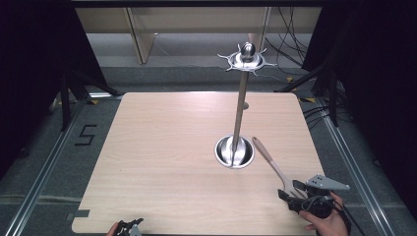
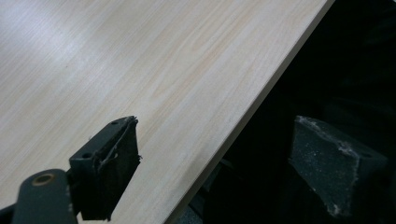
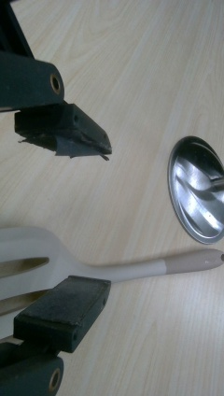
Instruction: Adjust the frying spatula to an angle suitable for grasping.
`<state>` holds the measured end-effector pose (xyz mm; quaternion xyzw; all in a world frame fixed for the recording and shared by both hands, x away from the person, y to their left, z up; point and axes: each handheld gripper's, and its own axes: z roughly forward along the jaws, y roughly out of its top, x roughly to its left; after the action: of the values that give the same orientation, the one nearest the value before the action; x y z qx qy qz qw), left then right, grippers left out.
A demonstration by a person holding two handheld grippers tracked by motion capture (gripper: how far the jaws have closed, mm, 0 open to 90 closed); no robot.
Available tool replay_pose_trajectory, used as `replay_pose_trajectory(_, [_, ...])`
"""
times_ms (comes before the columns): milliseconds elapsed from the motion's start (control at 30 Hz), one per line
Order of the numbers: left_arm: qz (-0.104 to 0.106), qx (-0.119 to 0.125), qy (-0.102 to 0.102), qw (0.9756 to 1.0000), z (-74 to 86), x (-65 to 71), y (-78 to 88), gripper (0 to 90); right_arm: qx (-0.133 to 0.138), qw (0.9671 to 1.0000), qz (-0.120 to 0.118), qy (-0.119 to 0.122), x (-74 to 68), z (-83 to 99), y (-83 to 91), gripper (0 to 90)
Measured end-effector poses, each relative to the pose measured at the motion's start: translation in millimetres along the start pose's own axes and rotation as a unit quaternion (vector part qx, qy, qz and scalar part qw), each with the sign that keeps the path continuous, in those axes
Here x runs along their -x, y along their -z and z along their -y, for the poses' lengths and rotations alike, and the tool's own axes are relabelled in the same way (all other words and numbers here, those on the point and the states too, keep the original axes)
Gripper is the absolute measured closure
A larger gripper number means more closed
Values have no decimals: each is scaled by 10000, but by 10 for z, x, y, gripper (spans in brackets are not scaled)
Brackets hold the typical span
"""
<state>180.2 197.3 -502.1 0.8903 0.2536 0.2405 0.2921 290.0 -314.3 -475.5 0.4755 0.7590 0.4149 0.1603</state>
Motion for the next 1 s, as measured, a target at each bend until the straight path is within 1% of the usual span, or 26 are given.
replay_pose_trajectory(100, [-52, -12, -10, 10000, 0, -6, 2, 149, -56, 10000, -59, -52, -11, -18, 19, 301])
replay_pose_trajectory(133, [-136, -2, -3, 9999, 2, 2, -16, 149, -29, 10000, -51, 37, 10, -19, 3, 301])
replay_pose_trajectory(167, [-48, -10, -2, 10000, 3, 4, -25, 149, -17, 9999, -95, -26, 6, -21, -1, 301])
replay_pose_trajectory(233, [-37, -27, -27, 10000, 2, 1, -26, 149, -51, 10000, -61, -1, 13, -38, -3, 301])
replay_pose_trajectory(267, [-44, -28, 11, 10000, 6, 5, -36, 149, -59, 9999, -71, -90, -2, -48, -3, 302])
replay_pose_trajectory(300, [-39, -32, 16, 10000, 6, 4, -36, 149, -20, 9999, -103, -62, 10, -63, -19, 302])
replay_pose_trajectory(333, [-33, -32, 20, 10000, 7, 4, -37, 149, -21, 9999, -33, -94, 0, -75, -12, 303])
replay_pose_trajectory(367, [-33, -32, 20, 10000, 7, 4, -37, 149, -21, 9999, -33, -94, 0, -75, -12, 303])
replay_pose_trajectory(400, [-84, -38, 14, 10000, 7, -1, -31, 149, 26, 9998, 24, -173, -7, -111, -18, 304])
replay_pose_trajectory(433, [-84, -38, 14, 10000, 7, -1, -31, 149, 32, 10000, -12, 22, 30, -135, -21, 304])
replay_pose_trajectory(467, [-81, -30, 19, 10000, 7, -7, -32, 149, 97, 9999, -73, -31, 29, -151, -32, 305])
replay_pose_trajectory(500, [-80, -29, 21, 10000, 6, -7, -28, 149, 104, 9999, 0, -108, 17, -170, -30, 306])
replay_pose_trajectory(533, [-80, -29, 21, 10000, 6, -7, -28, 149, 104, 9999, 0, -108, 17, -170, -30, 306])
replay_pose_trajectory(567, [-34, -25, 5, 10000, 6, -9, -30, 149, 10, 9998, -26, -186, 14, -186, -22, 307])
replay_pose_trajectory(600, [-32, -27, 0, 10000, 5, -10, -30, 149, 110, 9999, -41, -46, 51, -211, -65, 307])
replay_pose_trajectory(667, [-40, -22, 33, 10000, 5, -4, -33, 149, 85, 9999, -47, -44, 74, -231, -87, 308])
replay_pose_trajectory(700, [-74, -25, 20, 10000, 4, -4, -31, 149, -8, 9999, 24, -104, 69, -243, -92, 308])
replay_pose_trajectory(733, [-74, -25, 20, 10000, 4, -4, -31, 149, 1, 9998, 21, -195, 57, -253, -103, 309])
replay_pose_trajectory(767, [-60, -42, 5, 10000, 1, -9, -10, 149, -35, 10000, -14, -86, 85, -269, -115, 310])
replay_pose_trajectory(800, [-62, -36, 17, 10000, 2, -8, -10, 149, -23, 10000, 79, 9, 101, -276, -128, 310])
replay_pose_trajectory(833, [-62, -36, 17, 10000, 2, -8, -10, 149, -23, 10000, 79, 9, 101, -276, -128, 310])
replay_pose_trajectory(867, [-107, -6, 53, 9999, 4, -6, -27, 149, -91, 9998, 32, -172, 82, -294, -136, 311])
replay_pose_trajectory(900, [-107, -6, 53, 9999, 4, -6, -27, 149, -73, 9999, 32, -63, 102, -307, -152, 312])
replay_pose_trajectory(933, [-119, -11, 44, 9999, 4, -5, -19, 149, -59, 9998, 14, -192, 79, -315, -162, 312])
replay_pose_trajectory(967, [-102, -8, 45, 9999, 3, -5, -18, 149, -57, 10000, 71, 16, 114, -333, -177, 313])
replay_pose_trajectory(1000, [-55, -43, 6, 10000, 2, -10, -9, 149, -81, 9999, 13, -82, 104, -349, -191, 313])
